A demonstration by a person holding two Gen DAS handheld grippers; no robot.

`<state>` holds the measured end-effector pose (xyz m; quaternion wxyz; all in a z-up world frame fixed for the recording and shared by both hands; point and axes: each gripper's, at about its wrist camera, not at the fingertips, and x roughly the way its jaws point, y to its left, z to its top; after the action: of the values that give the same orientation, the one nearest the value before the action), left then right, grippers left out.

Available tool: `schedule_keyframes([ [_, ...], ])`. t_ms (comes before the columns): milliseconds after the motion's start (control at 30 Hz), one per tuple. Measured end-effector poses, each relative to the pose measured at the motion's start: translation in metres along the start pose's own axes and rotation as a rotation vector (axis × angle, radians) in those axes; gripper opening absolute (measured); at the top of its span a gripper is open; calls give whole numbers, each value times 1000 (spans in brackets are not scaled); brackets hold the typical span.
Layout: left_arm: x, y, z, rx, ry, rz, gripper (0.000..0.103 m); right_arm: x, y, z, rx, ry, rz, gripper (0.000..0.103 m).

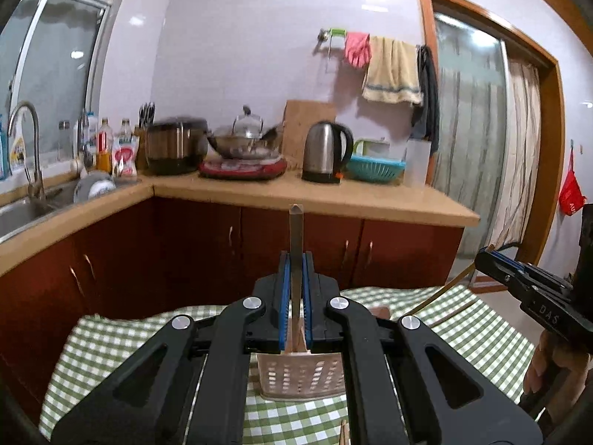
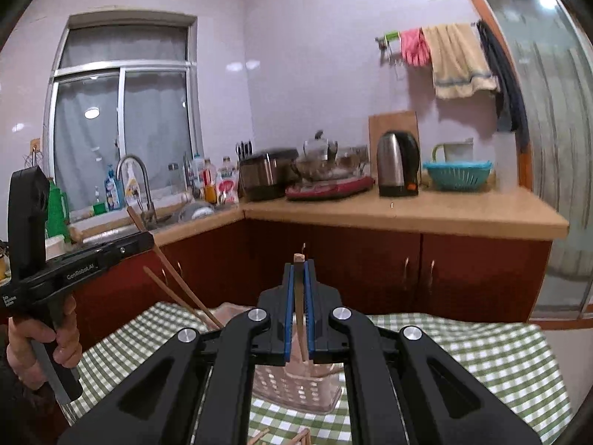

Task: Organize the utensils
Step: 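Lift both chopsticks and lower them into the pink caddy, then open both tools to release the chopsticks into the caddy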

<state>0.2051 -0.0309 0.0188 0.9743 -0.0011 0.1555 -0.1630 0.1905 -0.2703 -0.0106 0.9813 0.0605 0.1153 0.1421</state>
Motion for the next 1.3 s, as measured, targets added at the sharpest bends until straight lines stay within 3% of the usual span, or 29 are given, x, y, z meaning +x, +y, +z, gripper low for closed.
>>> schedule_keyframes([
  [100,13,4,-11,-8,26,5,7,13,-2,-13,15,43,4,6],
  [300,14,1,-12,16,4,11,7,30,-6,-27,37,90,5,6],
  [900,26,-1,-12,6,22,-6,8,33,-9,-25,36,84,-4,8],
  [967,27,0,-12,3,24,-6,11,33,-9,-25,37,84,-8,12],
  [1033,27,1,-12,-1,21,0,29,32,-11,-25,45,79,-8,21],
  [1167,26,1,-11,5,13,7,36,31,-13,-25,47,74,-14,22],
  [1233,24,1,-10,3,4,12,49,28,-12,-24,47,70,-15,23],
  [1300,21,1,-9,3,-6,14,53,24,-11,-22,41,57,-19,26],
])
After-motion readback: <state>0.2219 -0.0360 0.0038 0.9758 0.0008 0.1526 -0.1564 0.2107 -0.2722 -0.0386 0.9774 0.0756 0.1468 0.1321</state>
